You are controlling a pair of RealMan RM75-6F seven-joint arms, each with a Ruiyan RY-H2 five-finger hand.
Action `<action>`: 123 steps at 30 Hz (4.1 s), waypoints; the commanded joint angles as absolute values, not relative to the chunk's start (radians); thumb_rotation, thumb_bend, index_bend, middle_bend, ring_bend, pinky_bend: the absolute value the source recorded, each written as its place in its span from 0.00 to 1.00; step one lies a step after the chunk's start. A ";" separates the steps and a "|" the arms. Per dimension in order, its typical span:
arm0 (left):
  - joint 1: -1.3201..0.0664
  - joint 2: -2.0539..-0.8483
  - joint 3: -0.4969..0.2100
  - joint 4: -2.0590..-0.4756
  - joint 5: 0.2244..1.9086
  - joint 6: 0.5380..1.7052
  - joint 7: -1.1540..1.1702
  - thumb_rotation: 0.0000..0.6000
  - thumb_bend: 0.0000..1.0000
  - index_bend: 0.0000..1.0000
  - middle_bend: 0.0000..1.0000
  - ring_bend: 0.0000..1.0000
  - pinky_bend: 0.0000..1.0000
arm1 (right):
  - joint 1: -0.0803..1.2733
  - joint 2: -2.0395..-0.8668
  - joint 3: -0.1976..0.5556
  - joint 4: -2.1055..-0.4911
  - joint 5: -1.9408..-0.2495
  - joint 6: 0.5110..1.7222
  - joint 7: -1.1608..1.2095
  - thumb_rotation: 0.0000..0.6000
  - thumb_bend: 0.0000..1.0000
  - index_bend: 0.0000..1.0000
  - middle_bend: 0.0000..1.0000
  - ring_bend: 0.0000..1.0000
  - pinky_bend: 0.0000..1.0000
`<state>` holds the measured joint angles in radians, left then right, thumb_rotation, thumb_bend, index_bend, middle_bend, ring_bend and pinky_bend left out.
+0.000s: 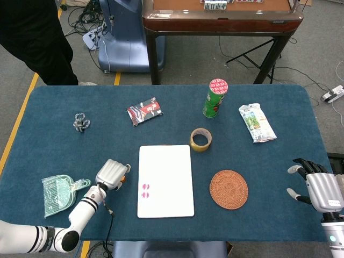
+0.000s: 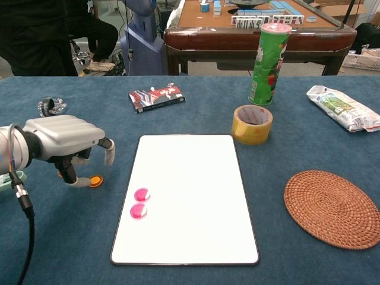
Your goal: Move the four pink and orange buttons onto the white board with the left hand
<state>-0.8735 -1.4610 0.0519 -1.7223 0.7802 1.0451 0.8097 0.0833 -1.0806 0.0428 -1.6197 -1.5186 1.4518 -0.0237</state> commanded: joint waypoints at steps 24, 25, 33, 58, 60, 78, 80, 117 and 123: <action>-0.848 -1.516 0.052 -1.613 0.775 1.007 0.796 1.00 0.32 0.49 1.00 1.00 1.00 | 0.082 -1.077 0.044 -1.619 -1.517 1.454 -0.014 1.00 0.01 0.40 0.26 0.24 0.32; -0.847 -1.517 0.051 -1.612 0.776 1.006 0.794 1.00 0.32 0.49 1.00 1.00 1.00 | 0.082 -1.077 0.044 -1.619 -1.517 1.454 -0.014 1.00 0.01 0.40 0.26 0.24 0.32; -0.841 -1.525 0.048 -1.599 0.788 0.999 0.787 1.00 0.32 0.54 1.00 1.00 1.00 | 0.082 -1.077 0.044 -1.619 -1.517 1.455 -0.013 1.00 0.01 0.40 0.26 0.24 0.32; -0.824 -1.528 0.034 -1.602 0.822 1.003 0.774 1.00 0.36 0.60 1.00 1.00 1.00 | 0.081 -1.075 0.045 -1.620 -1.516 1.456 -0.012 1.00 0.01 0.40 0.26 0.24 0.32; -0.828 -1.524 0.026 -1.617 0.827 1.006 0.776 1.00 0.36 0.61 1.00 1.00 1.00 | 0.082 -1.075 0.045 -1.619 -1.515 1.455 -0.012 1.00 0.01 0.40 0.26 0.24 0.32; -0.955 -1.614 -0.092 -1.736 0.763 1.038 0.903 1.00 0.36 0.60 1.00 1.00 1.00 | 0.080 -1.070 0.045 -1.620 -1.519 1.459 -0.002 1.00 0.01 0.40 0.26 0.24 0.32; -0.970 -1.635 -0.102 -1.730 0.749 1.040 0.915 1.00 0.36 0.60 1.00 1.00 1.00 | 0.080 -1.069 0.044 -1.620 -1.520 1.461 0.001 1.00 0.01 0.40 0.26 0.24 0.32; -1.062 -1.702 -0.119 -1.590 0.742 1.080 0.951 1.00 0.36 0.36 1.00 1.00 1.00 | 0.077 -1.053 0.042 -1.626 -1.524 1.460 0.025 1.00 0.01 0.40 0.26 0.24 0.32; -0.992 -1.569 -0.051 -1.705 0.753 1.126 0.940 1.00 0.36 0.40 1.00 1.00 1.00 | 0.078 -1.056 0.041 -1.627 -1.524 1.457 0.019 1.00 0.01 0.40 0.26 0.24 0.32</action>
